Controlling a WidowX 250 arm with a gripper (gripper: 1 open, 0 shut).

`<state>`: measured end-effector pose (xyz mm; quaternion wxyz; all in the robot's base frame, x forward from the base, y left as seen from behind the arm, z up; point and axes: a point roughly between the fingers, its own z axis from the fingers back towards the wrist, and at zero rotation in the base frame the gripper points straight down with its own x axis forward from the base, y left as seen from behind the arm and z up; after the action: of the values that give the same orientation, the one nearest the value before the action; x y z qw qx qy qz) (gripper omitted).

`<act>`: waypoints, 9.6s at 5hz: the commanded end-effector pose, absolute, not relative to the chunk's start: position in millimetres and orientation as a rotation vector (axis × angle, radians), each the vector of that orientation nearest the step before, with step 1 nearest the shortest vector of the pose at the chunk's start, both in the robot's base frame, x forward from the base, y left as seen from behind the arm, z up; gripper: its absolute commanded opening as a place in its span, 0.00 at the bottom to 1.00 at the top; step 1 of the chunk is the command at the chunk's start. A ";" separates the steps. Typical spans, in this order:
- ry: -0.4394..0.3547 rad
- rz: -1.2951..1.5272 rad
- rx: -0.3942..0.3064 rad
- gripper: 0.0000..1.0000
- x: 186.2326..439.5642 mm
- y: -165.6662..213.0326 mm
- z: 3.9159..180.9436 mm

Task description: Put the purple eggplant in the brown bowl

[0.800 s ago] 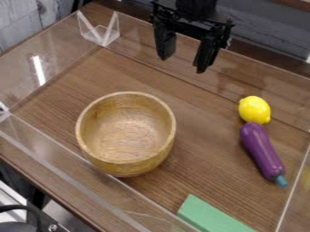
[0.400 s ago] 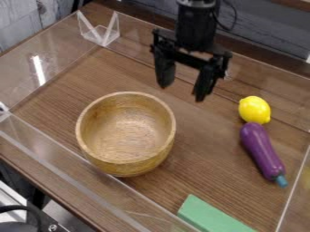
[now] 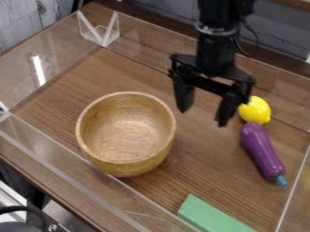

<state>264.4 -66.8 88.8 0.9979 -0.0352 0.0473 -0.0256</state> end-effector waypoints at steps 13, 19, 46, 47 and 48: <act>-0.064 0.160 -0.163 1.00 301.5 -129.7 38.7; -0.050 0.182 -0.142 0.00 300.3 -119.1 44.1; -0.063 0.472 -0.129 1.00 244.2 17.5 105.2; -0.069 0.475 -0.135 1.00 245.8 18.0 107.8; -0.073 0.478 -0.137 1.00 245.9 18.3 107.7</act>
<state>238.3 14.9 96.8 0.9704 -0.0641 -0.0117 0.2326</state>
